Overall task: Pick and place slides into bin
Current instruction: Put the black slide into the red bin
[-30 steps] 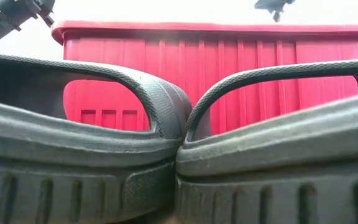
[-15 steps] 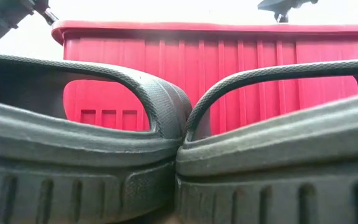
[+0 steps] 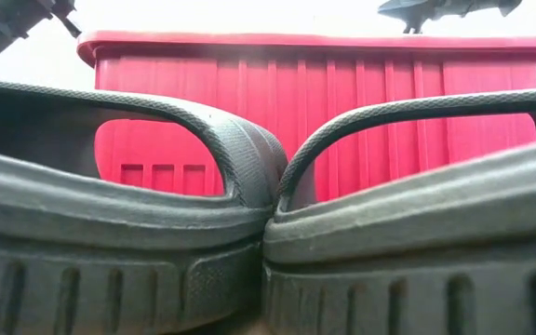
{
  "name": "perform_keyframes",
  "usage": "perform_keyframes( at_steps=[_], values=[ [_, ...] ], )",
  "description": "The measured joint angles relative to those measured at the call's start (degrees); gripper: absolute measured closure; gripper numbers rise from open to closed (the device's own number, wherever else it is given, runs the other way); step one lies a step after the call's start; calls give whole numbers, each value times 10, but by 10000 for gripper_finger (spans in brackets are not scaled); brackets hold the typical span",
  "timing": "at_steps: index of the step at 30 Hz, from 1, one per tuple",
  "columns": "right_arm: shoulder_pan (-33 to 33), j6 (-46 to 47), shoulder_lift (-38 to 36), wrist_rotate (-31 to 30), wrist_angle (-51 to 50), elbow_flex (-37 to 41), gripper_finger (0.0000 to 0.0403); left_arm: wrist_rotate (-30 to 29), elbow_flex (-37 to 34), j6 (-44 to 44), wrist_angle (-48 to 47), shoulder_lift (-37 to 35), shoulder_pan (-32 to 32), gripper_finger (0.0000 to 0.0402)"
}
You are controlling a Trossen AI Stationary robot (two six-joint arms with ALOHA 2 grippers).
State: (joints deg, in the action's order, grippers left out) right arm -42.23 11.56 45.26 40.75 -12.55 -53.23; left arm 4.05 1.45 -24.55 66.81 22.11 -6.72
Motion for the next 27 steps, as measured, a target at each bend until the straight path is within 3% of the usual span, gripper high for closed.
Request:
perform_keyframes(
  at_steps=[8, 15, 22, 27],
  values=[
    [7, 1, -35, 8, -10, 0, 403, -9, 0, 61, 4, 0, 0, 380],
    [9, 77, -101, 106, 16, -11, 403, -27, 0, 78, 3, 0, 0, 380],
    [18, 117, -167, 103, -2, -171, 403, -27, 0, 77, 2, 0, 0, 380],
    [-11, 95, -158, 86, -207, -330, 403, -46, 0, 77, -6, 0, 0, 380]
  ],
)
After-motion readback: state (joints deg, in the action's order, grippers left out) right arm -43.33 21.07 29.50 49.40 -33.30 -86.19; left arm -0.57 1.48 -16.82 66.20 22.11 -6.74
